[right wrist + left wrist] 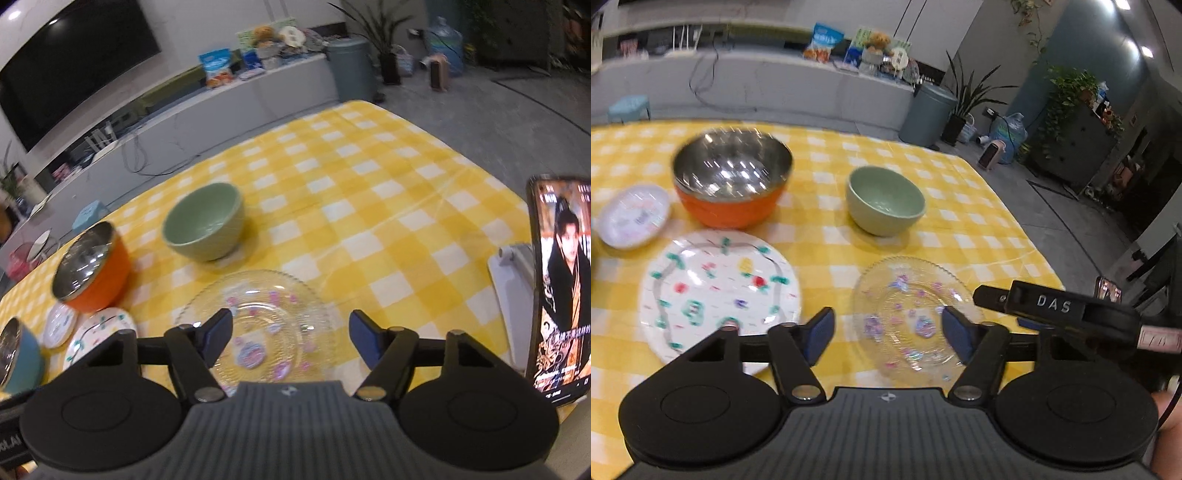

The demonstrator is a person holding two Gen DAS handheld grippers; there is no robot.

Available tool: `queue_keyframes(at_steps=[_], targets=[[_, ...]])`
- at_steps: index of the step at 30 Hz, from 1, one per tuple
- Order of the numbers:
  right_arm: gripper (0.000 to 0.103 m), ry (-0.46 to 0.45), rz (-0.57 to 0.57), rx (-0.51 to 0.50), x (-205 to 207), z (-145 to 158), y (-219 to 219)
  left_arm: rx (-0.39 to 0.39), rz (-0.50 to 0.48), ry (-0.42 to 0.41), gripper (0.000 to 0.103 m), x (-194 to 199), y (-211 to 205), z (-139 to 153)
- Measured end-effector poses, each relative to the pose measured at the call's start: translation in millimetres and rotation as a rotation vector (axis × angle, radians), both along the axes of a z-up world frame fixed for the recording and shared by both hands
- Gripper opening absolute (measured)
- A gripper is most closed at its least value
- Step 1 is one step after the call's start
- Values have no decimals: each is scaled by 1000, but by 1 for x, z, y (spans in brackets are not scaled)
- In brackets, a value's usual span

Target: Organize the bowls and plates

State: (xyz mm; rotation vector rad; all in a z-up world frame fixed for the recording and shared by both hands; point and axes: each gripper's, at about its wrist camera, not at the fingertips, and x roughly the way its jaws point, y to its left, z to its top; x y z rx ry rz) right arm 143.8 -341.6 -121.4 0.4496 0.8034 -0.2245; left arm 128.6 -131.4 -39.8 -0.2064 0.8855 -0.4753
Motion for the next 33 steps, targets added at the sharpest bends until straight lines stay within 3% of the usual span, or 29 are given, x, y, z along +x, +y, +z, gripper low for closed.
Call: queue_keyframes(at_steps=[2,7,10,13,15,21,23,25,27,33], targets=[[58,12,-19,43,3,-8,-9,0,2,21,66,7,-6,-8],[50,56,-32,68,13,-23,-17,-27,17,62,41,20,-7,-22],[45,79,-42,85,18,-31,-22,-75,11,105,35,29,-5,-33],[43,87,-31,83,20,-35,-23,-29,21,103,26,35,-9,-39],[41,81,-24,75,21,-36,-23,-39,23,114,23,39,-7,-43],[33,66,-43,86,20,-38,-28,-38,39,100,25,42,-7,-42],[33,60,-57,103,19,-38,-31,-63,49,87,31,42,-4,-41],[34,57,-68,99,19,-38,-31,-48,63,62,46,41,-3,-39],[36,41,-71,103,18,-36,-32,-33,64,62,46,43,-2,-41],[37,49,-71,122,18,-39,-33,-88,51,144,46,47,-4,-54]])
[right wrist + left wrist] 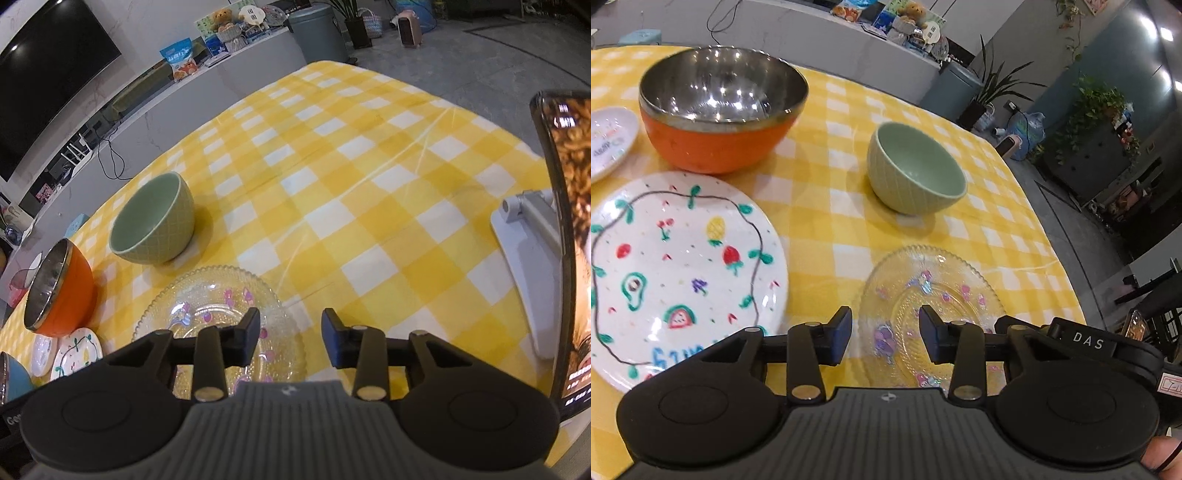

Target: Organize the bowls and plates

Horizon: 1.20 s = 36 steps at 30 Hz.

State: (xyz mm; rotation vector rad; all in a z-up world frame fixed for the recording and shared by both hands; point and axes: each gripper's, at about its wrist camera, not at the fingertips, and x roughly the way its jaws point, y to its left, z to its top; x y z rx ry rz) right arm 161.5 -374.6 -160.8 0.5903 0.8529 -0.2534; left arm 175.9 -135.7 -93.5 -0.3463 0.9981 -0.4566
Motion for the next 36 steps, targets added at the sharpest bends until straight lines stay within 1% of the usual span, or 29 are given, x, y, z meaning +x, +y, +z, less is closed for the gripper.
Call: queue_keyframes(at_steps=[3,6,8,10,11,12,17,20,23,26,34,36], targets=[[37,-2,-3,4,-1,-1,0,-1,-11,10,46,0,-4,-3],[32,-1,-14,8,-1,-1,-1,4,-10,9,45,0,-6,-4],[32,-5,-17,19,-1,-2,-3,7,-11,10,44,0,-6,-4],[31,-9,-5,35,-1,-2,-2,9,-8,15,39,2,-6,-5],[25,-11,3,53,-1,-3,-2,10,-7,17,39,2,-6,-5],[22,-11,14,75,-1,-4,-1,14,-7,19,36,3,-6,-5],[12,-1,6,58,-3,-4,1,33,-9,18,26,3,-5,-6],[11,0,8,59,-4,-4,1,33,-2,27,26,3,-4,-5],[11,1,16,48,-5,-2,3,44,1,15,26,0,-3,-2],[8,-11,20,44,-8,2,4,32,6,3,26,-4,2,2],[6,-37,69,83,-16,12,15,24,31,-20,26,-14,22,13],[5,-56,87,84,-20,17,20,17,40,-26,26,-18,28,16]])
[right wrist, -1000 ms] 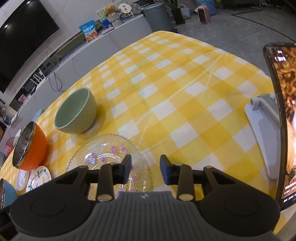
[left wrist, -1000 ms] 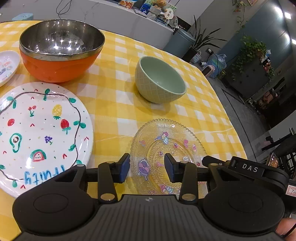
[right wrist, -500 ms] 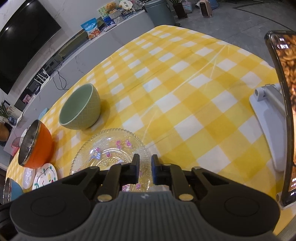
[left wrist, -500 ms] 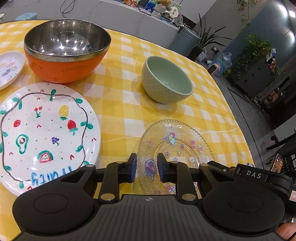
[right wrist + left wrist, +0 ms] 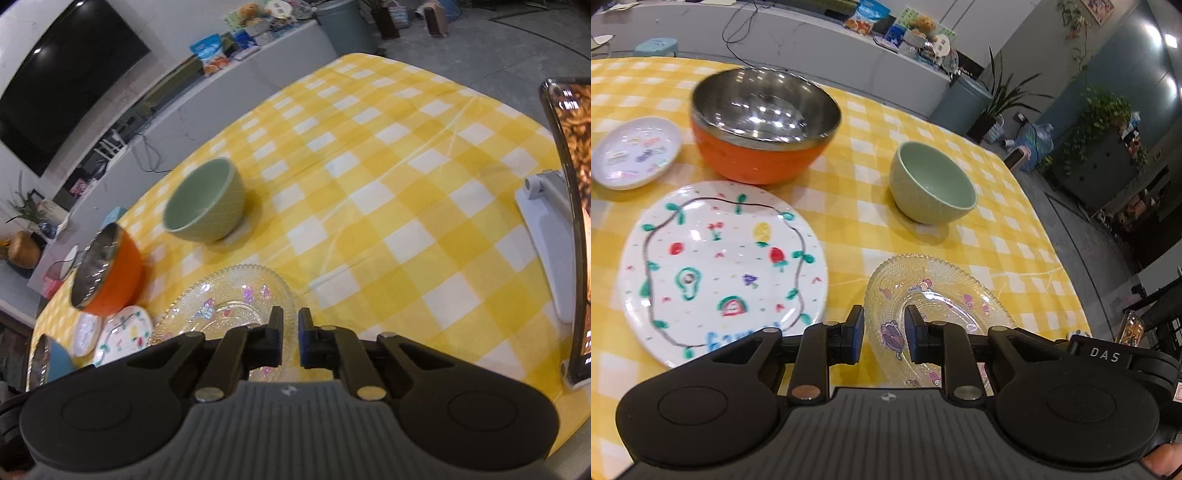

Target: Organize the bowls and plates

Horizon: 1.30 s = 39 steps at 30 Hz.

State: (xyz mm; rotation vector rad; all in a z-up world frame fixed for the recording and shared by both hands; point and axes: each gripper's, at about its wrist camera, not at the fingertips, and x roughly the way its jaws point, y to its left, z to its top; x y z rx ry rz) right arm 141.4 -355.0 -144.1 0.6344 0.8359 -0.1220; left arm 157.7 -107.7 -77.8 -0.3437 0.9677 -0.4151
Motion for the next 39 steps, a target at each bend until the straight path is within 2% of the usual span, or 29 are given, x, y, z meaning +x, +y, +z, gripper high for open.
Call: queue_keyframes(at_steps=[4,9,15,24,33,39], targets=[[5,-38,48,-40,-9,14,16,-24,29,-4,26,-9,15,6],[5,-72,104,-38,-21,25,36,-46,77,-14,26,-25,41,13],[5,-110,200,-65,-32,35,78,-42,158,-24,26,-46,83,24],[5,-104,359,-32,-34,25,144,11,274,-17,26,-71,148,29],[5,-118,481,-16,-24,9,195,44,399,39,26,-77,194,12],[5,-98,527,-20,-16,-3,212,52,434,62,26,-78,210,1]])
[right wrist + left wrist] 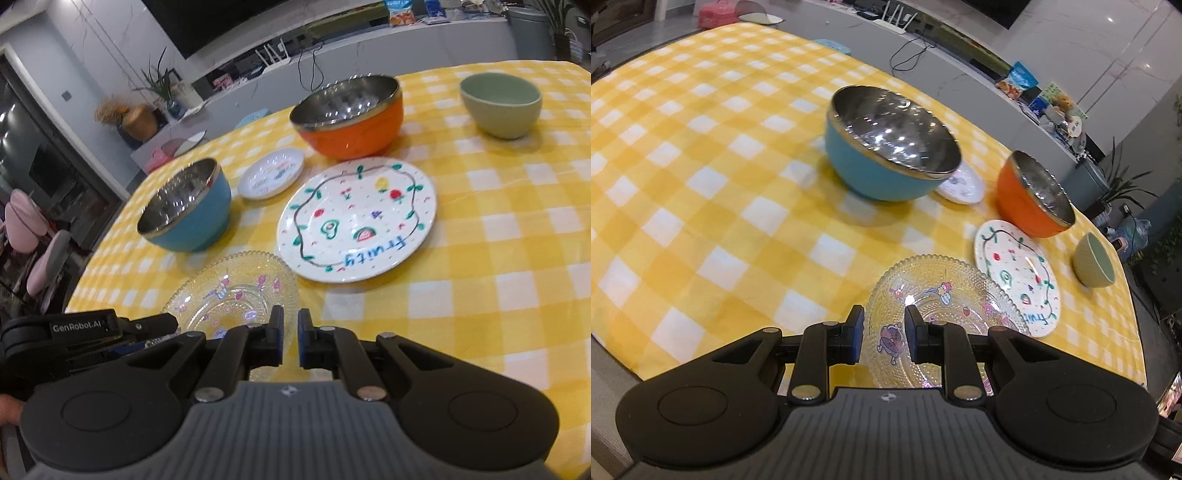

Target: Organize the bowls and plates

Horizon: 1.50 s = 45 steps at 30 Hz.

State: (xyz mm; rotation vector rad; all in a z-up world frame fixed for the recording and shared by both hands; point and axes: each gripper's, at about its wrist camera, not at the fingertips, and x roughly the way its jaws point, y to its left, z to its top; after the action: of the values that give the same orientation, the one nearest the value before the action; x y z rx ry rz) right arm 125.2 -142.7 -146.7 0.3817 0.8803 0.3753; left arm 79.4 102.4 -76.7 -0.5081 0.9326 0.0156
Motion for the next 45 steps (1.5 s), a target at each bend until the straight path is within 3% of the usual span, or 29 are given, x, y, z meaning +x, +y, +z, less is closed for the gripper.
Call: queue_keyframes(at_steps=[9,24,28,32,35,38,45], targets=[[6,15,65,-15,4,-12,21,9,68,37,26,-4,19,-11],[6,42,74,-29,5,-18,24,42,54,50,26,-2,16,-13],[11,34,75,-19,4,-16,23,40,60,49,28,-2,17,-11],[31,1,61,-10,-1,-9,18,70,66,-2,31,-6,13,0],[34,-26,39,9,-2,-2,11,80,9,-74,32,-7,2,14],[38,-38,-7,29,1,2,0,50,-57,-122,40,-1,-13,27],[47,-71,-111,-6,23,26,-33,61,-190,-173,41,29,-60,41]])
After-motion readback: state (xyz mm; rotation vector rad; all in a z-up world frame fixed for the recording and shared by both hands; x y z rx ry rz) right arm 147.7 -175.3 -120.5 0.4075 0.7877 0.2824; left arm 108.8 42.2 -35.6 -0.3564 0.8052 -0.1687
